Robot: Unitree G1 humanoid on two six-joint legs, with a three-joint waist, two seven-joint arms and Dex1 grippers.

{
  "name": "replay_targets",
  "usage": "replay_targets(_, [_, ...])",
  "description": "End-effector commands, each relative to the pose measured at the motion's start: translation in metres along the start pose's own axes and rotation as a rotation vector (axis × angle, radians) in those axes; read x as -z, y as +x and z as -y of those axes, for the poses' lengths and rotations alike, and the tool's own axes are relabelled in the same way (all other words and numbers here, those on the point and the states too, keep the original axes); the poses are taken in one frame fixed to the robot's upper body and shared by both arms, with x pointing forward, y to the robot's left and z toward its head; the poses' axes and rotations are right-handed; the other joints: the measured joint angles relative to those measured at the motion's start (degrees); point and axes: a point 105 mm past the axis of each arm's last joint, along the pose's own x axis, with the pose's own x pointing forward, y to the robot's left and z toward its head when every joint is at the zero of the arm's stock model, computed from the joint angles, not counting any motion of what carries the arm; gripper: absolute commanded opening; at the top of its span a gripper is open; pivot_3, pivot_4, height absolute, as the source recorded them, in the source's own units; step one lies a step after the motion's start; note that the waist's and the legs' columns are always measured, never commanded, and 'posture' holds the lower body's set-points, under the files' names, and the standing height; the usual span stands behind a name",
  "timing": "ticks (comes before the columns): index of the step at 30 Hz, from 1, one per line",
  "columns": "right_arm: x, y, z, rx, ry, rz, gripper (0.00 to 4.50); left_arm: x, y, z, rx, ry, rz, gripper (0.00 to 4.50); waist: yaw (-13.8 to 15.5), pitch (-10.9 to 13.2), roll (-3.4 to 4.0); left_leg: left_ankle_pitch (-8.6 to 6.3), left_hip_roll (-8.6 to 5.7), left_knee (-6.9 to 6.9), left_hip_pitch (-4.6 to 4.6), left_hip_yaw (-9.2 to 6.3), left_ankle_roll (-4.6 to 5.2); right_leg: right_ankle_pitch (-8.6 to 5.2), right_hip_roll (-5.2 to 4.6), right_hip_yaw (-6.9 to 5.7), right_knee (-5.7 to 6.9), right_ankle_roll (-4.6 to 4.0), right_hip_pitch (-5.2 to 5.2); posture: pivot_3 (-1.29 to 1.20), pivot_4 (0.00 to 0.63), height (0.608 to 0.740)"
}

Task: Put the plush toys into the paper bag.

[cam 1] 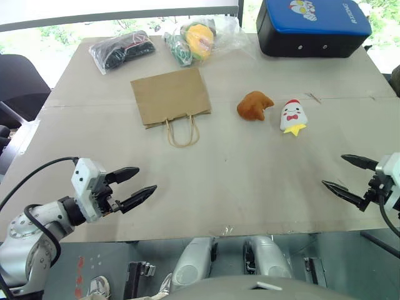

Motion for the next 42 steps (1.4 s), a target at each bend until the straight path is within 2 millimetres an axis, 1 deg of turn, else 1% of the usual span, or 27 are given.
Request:
replay_targets(1, [-0.019, 0.007, -0.008, 0.002, -0.035, 0.077, 4.5, -0.016, 0.011, -0.012, -0.035, 0.066, 0.052, 4.45, 0.01, 0.0, 0.0, -0.01, 0.0, 0.0, 0.0, 0.0, 0.01, 0.0, 0.0, 0.0, -0.01, 0.0, 0.0, 0.0, 0.15, 0.74])
replay_targets(2, [-0.026, 0.018, -0.019, -0.013, -0.021, 0.124, 4.5, -0.022, 0.022, -0.023, -0.079, 0.109, 0.067, 4.45, 0.11, 0.0, 0.0, -0.03, 0.0, 0.0, 0.0, 0.0, 0.06, 0.0, -0.01, 0.0, -0.01, 0.0, 0.01, 0.0, 0.15, 0.74])
replay_targets(4, [-0.037, 0.033, -0.036, -0.04, -0.003, 0.187, 4.5, -0.032, 0.036, -0.045, -0.16, 0.223, 0.058, 4.45, 1.09, -0.02, -0.07, -0.06, 0.0, -0.03, 0.03, -0.08, 0.11, 0.01, 0.0, -0.08, 0.01, 0.0, 0.02, 0.0, 0.15, 0.74])
replay_targets(7, [-0.044, 0.042, -0.05, -0.062, 0.006, 0.217, 4.5, -0.034, 0.043, -0.069, -0.208, 0.418, -0.019, 4.45, 1.0, -0.04, -0.04, 0.06, 0.03, -0.01, 0.0, -0.11, -0.1, 0.02, 0.09, -0.07, 0.12, 0.0, -0.04, 0.0, 0.15, 0.74])
replay_targets(9, [-0.046, 0.045, -0.056, -0.067, 0.005, 0.223, 4.5, -0.034, 0.047, -0.079, -0.204, 0.525, -0.06, 4.45, 0.46, -0.06, -0.09, 0.08, 0.0, -0.01, 0.02, 0.05, -0.15, 0.03, 0.07, 0.07, 0.04, 0.02, -0.04, 0.0, 0.15, 0.74])
replay_targets(12, [-0.047, 0.049, -0.061, -0.064, 0.007, 0.231, 4.5, -0.037, 0.06, -0.091, -0.194, 0.659, -0.078, 4.45, 0.05, -0.06, -0.11, 0.05, -0.01, -0.07, -0.03, 0.03, -0.1, 0.03, 0.06, 0.05, -0.17, 0.03, -0.07, 0.0, 0.15, 0.74])
replay_targets(14, [-0.047, 0.049, -0.063, -0.057, 0.009, 0.234, 4.5, -0.043, 0.073, -0.094, -0.185, 0.723, -0.057, 4.45, 0.14, -0.04, -0.13, 0.05, -0.01, -0.1, -0.05, 0.0, -0.1, 0.04, 0.06, 0.02, -0.2, 0.04, -0.07, 0.0, 0.15, 0.74])
replay_targets(18, [-0.047, 0.049, -0.064, -0.033, 0.008, 0.23, 4.5, -0.048, 0.099, -0.088, -0.116, 0.808, -0.01, 4.45, -0.02, -0.05, -0.13, 0.06, -0.02, -0.06, -0.06, -0.01, -0.1, 0.05, 0.06, -0.01, -0.18, 0.06, -0.06, 0.0, 0.15, 0.74])
replay_targets(21, [-0.047, 0.046, -0.064, -0.007, 0.008, 0.228, 4.5, -0.051, 0.114, -0.083, -0.082, 0.876, 0.016, 4.45, -0.24, -0.08, -0.19, 0.05, -0.03, -0.04, -0.07, -0.01, -0.1, 0.06, 0.07, 0.0, -0.17, 0.09, -0.07, 0.0, 0.15, 0.74])
replay_targets(23, [-0.047, 0.045, -0.065, 0.006, 0.006, 0.226, 4.5, -0.05, 0.12, -0.079, -0.045, 0.914, 0.024, 4.45, -0.35, -0.07, -0.21, 0.05, -0.02, -0.03, -0.06, -0.01, -0.1, 0.07, 0.08, 0.0, -0.12, 0.09, -0.08, 0.0, 0.15, 0.74])
replay_targets(24, [-0.047, 0.045, -0.066, 0.013, 0.005, 0.226, 4.5, -0.049, 0.123, -0.076, -0.024, 0.935, 0.027, 3.92, -0.39, -0.07, -0.21, 0.06, -0.02, -0.03, -0.05, -0.01, -0.1, 0.07, 0.07, 0.0, -0.07, 0.09, -0.09, 0.0, 0.15, 0.74])
replay_targets(26, [-0.048, 0.045, -0.067, 0.03, 0.002, 0.23, 4.5, -0.05, 0.128, -0.072, 0.002, 0.944, 0.055, 3.33, -0.46, -0.07, -0.21, 0.06, -0.02, -0.02, -0.04, 0.01, -0.1, 0.06, 0.07, 0.01, 0.02, 0.09, -0.11, 0.0, 0.15, 0.74])
replay_targets(27, [-0.049, 0.046, -0.068, 0.035, -0.001, 0.231, 4.5, -0.051, 0.129, -0.07, 0.012, 0.942, 0.065, 2.73, -0.41, -0.07, -0.21, 0.06, -0.02, -0.02, -0.03, 0.0, -0.1, 0.06, 0.07, 0.01, 0.05, 0.09, -0.11, 0.0, 0.15, 0.74])
replay_targets(30, [-0.053, 0.047, -0.069, 0.068, -0.02, 0.237, 4.5, -0.049, 0.132, -0.063, 0.061, 0.932, 0.093, 1.32, -0.47, -0.07, -0.21, 0.06, -0.03, 0.05, -0.03, 0.0, -0.11, 0.06, 0.07, 0.01, 0.1, 0.09, -0.11, 0.0, 0.15, 0.74])
replay_targets(31, [-0.053, 0.048, -0.07, 0.07, -0.021, 0.237, 4.5, -0.05, 0.133, -0.059, 0.074, 0.934, 0.112, 0.72, -0.51, -0.07, -0.21, 0.06, -0.03, 0.07, -0.03, 0.01, -0.1, 0.06, 0.07, 0.01, 0.12, 0.09, -0.11, 0.0, 0.15, 0.74])
replay_targets(32, [-0.054, 0.049, -0.07, 0.071, -0.021, 0.236, 4.5, -0.05, 0.134, -0.056, 0.083, 0.935, 0.126, 0.27, -0.48, -0.07, -0.22, 0.06, -0.03, 0.09, -0.04, 0.0, -0.1, 0.06, 0.08, 0.01, 0.13, 0.09, -0.11, 0.0, 0.15, 0.74])
replay_targets(33, [-0.054, 0.049, -0.071, 0.073, -0.022, 0.236, 4.5, -0.052, 0.134, -0.053, 0.091, 0.934, 0.144, 0.07, -0.47, -0.08, -0.22, 0.06, -0.03, 0.11, -0.04, 0.0, -0.1, 0.06, 0.08, 0.0, 0.14, 0.09, -0.11, 0.0, 0.15, 0.74])
replay_targets(35, [-0.057, 0.051, -0.07, 0.075, -0.021, 0.239, 4.5, -0.056, 0.135, -0.047, 0.099, 0.911, 0.186, 0.07, -0.49, -0.08, -0.23, 0.06, -0.03, 0.14, -0.04, 0.0, -0.1, 0.06, 0.08, 0.0, 0.14, 0.09, -0.1, 0.0, 0.15, 0.74])
replay_targets(37, [-0.061, 0.054, -0.069, 0.083, -0.019, 0.248, 4.5, -0.066, 0.138, -0.034, 0.115, 0.827, 0.265, 0.07, -0.73, -0.08, -0.23, 0.06, -0.03, 0.15, -0.04, 0.01, -0.1, 0.06, 0.07, 0.01, 0.15, 0.09, -0.1, 0.0, 0.15, 0.74])
replay_targets(38, [-0.064, 0.057, -0.067, 0.092, -0.027, 0.256, 4.5, -0.072, 0.139, -0.027, 0.126, 0.761, 0.312, 0.07, -0.77, -0.08, -0.23, 0.06, -0.03, 0.16, -0.05, 0.01, -0.1, 0.06, 0.07, 0.02, 0.15, 0.09, -0.1, 0.0, 0.15, 0.74])
replay_targets(40, [-0.069, 0.065, -0.064, 0.118, -0.004, 0.262, 4.5, -0.092, 0.139, -0.009, 0.169, 0.52, 0.423, 0.07, -1.09, -0.08, -0.25, 0.06, -0.03, 0.18, -0.06, -0.03, -0.11, 0.06, 0.08, -0.01, 0.16, 0.09, -0.1, 0.0, 0.15, 0.74])
replay_targets(42, [-0.075, 0.074, -0.067, 0.1, 0.024, 0.264, 4.5, -0.107, 0.136, 0.007, 0.235, 0.295, 0.487, 0.07, -1.5, -0.08, -0.25, 0.06, -0.02, 0.17, -0.05, -0.03, -0.1, 0.06, 0.07, 0.01, 0.2, 0.09, -0.1, 0.0, 0.15, 0.74])
